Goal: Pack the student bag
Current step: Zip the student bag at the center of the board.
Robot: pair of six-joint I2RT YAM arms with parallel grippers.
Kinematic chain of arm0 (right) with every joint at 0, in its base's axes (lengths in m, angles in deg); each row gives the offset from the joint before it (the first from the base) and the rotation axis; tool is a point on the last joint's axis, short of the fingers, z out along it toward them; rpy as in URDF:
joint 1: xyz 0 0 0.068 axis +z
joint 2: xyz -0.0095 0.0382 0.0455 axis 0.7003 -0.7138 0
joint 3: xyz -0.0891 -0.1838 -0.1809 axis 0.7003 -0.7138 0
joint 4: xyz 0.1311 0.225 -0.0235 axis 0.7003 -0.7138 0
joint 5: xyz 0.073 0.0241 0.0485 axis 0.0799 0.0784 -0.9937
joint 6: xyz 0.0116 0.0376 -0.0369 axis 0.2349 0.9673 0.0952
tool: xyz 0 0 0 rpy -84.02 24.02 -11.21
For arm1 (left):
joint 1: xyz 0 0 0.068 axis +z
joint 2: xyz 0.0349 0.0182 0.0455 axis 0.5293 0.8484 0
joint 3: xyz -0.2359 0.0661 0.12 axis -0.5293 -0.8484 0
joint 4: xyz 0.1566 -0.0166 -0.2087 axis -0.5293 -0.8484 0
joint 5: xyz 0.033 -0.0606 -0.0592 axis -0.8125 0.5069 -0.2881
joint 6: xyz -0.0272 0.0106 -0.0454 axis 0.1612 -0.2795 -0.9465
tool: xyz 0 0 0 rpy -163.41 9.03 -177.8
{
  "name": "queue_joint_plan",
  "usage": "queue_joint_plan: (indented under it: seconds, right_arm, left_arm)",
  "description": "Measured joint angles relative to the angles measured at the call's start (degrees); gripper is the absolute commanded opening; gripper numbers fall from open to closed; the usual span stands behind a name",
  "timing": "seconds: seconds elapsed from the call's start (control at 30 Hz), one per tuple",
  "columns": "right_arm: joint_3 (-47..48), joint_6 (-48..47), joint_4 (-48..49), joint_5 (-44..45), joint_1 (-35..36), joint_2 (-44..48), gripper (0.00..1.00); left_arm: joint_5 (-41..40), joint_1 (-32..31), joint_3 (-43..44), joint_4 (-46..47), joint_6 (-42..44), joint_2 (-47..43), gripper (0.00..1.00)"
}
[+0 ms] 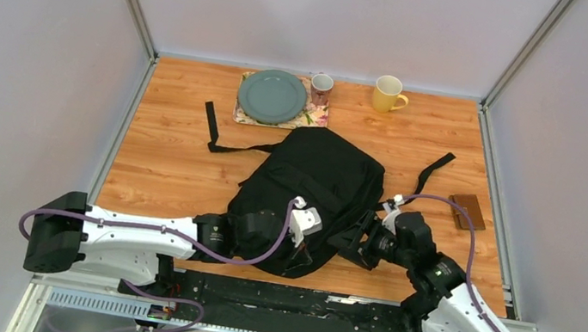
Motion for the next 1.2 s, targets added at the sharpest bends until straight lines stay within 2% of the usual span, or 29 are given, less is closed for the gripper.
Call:
queue_joint_plan:
  seconds: [0.13,0.23,0.33,0.37,0.47,0.6,0.77,0.9,1.2]
  right_arm:
    - [-0.81,5.46,4.46,2.08,5.22,-4.17,0.64]
    - [-0.92,7.5,6.86,3.45,5.95,-8.94,0.62]
    - [-0.9,8.28,9.38,4.66,6.08,-13.2,0.39]
    - [-0.85,8.2,9.81,4.98,6.08,-14.25,0.25]
    - [-0.57,7.41,9.84,6.58,6.16,-16.81,0.02]
    - [-0.55,5.88,8.59,9.11,6.23,-15.93,0.0]
    - [-0.57,3.21,5.97,12.96,6.25,-11.8,0.0]
    - [-0.9,1.36,4.57,15.69,6.05,-9.2,0.0]
    - [-0.52,-5.49,3.89,14.8,4.17,-10.27,0.0]
  left_arm:
    - [1.7,-0.15,0.7,1.57,-0.07,1.51,0.0]
    - [2.91,-0.46,1.53,2.16,-0.07,2.95,0.0]
    - [3.72,-0.85,1.57,2.8,-0.09,3.61,0.0]
    - [3.8,-0.96,1.57,2.8,-0.09,3.67,0.0]
    - [3.78,-1.18,1.55,2.82,-0.11,3.65,0.0]
    - [0.33,-1.33,1.27,1.62,-0.22,2.08,0.0]
    - [-11.26,-1.55,-0.13,-5.66,-2.12,-3.1,0.0]
    - [-18.62,-1.53,-4.61,-11.52,-5.11,-7.93,0.0]
    - [-23.17,-1.53,-10.25,-14.23,-11.58,-13.25,0.0]
